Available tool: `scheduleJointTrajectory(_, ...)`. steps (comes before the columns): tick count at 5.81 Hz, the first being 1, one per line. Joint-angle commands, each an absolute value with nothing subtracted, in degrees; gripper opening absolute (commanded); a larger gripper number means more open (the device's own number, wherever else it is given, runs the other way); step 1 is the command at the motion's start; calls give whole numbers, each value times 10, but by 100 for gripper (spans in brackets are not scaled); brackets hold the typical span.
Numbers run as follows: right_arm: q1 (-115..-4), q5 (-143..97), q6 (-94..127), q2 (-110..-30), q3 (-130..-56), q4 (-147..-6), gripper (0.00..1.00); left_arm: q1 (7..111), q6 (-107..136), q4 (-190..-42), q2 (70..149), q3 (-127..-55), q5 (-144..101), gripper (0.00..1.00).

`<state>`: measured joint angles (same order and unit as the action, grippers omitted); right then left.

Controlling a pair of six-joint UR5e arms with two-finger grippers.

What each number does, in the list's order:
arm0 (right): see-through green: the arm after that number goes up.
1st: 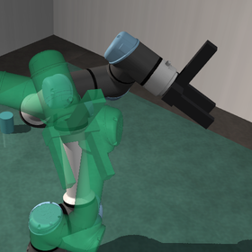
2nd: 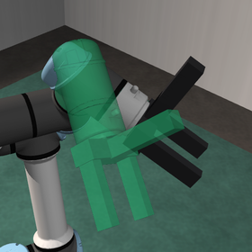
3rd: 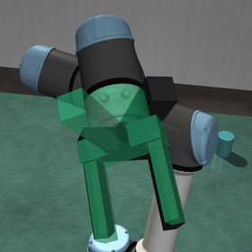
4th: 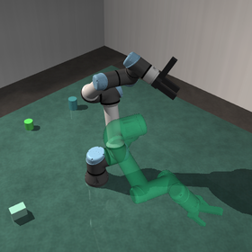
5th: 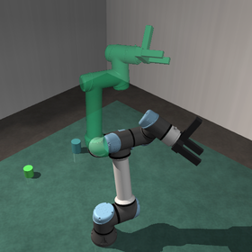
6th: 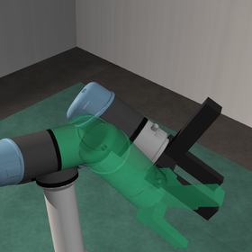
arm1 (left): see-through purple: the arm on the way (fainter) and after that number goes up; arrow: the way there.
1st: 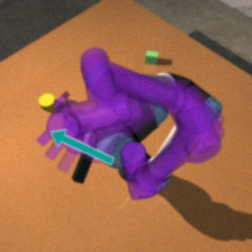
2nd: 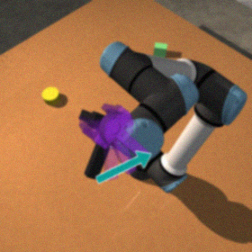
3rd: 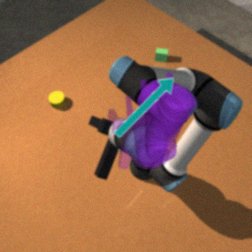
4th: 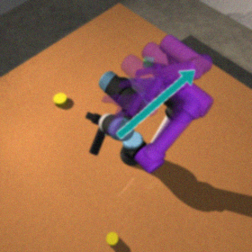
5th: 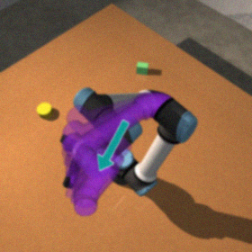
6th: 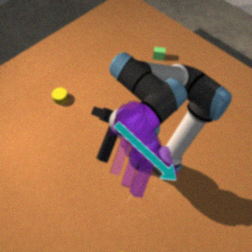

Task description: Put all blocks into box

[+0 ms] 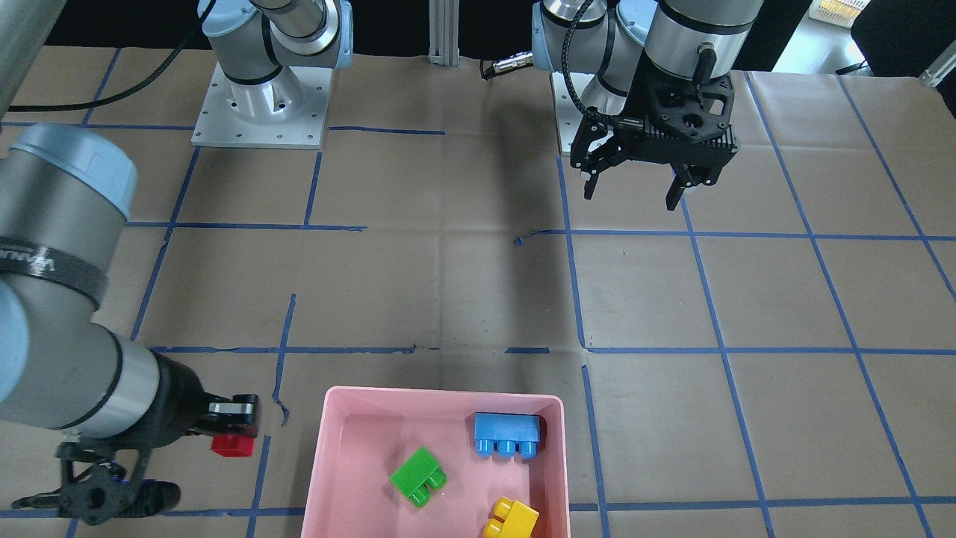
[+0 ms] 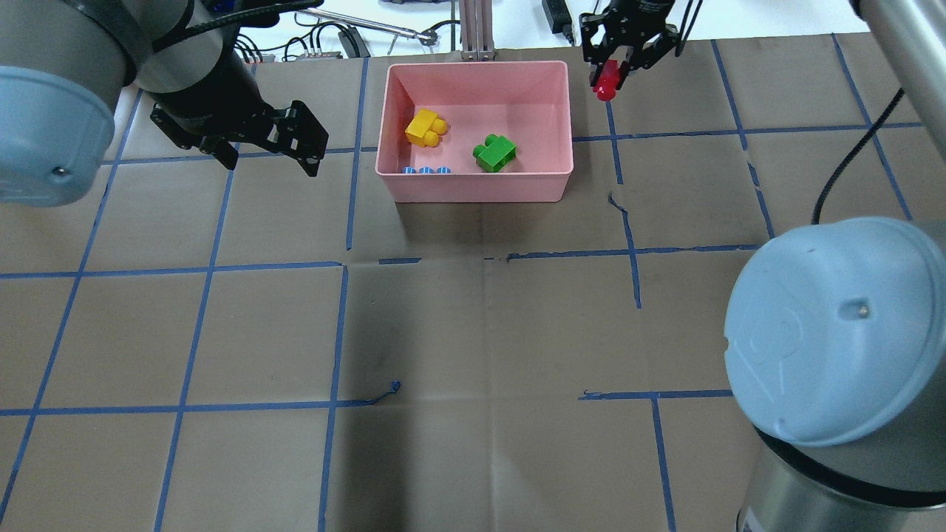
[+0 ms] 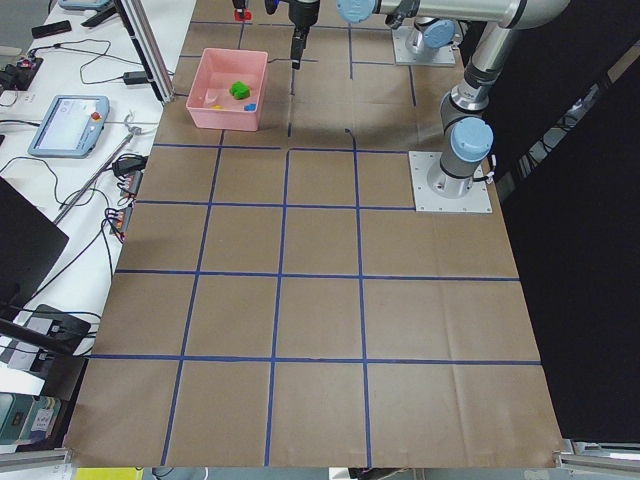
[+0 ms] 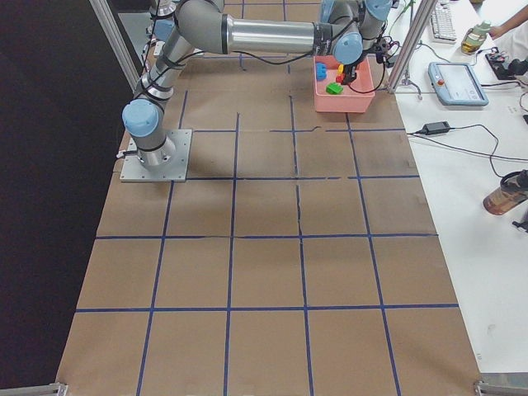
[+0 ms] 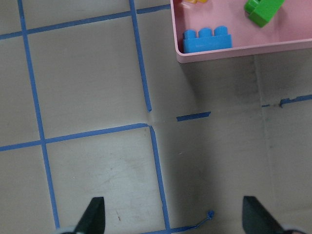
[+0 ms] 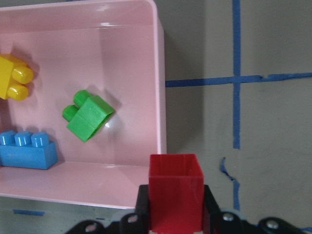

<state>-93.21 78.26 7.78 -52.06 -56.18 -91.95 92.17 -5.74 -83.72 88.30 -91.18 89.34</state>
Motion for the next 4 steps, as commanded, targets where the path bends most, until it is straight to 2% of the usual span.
scheduleJointTrajectory(1, -995, 784, 161, -464, -562, -991, 23, 916, -55, -842, 877, -913, 889, 100)
scheduleJointTrajectory(2, -997, 786, 161, -450, -565, -1004, 73, 916, -55, -843, 877, -913, 894, 100)
scheduleJointTrajectory(3, -997, 787, 161, -450, -566, -1004, 99, 918, -57, -844, 877, -914, 895, 100)
scheduleJointTrajectory(4, -997, 788, 161, -451, -566, -1004, 99, 917, -57, -844, 877, -914, 895, 100)
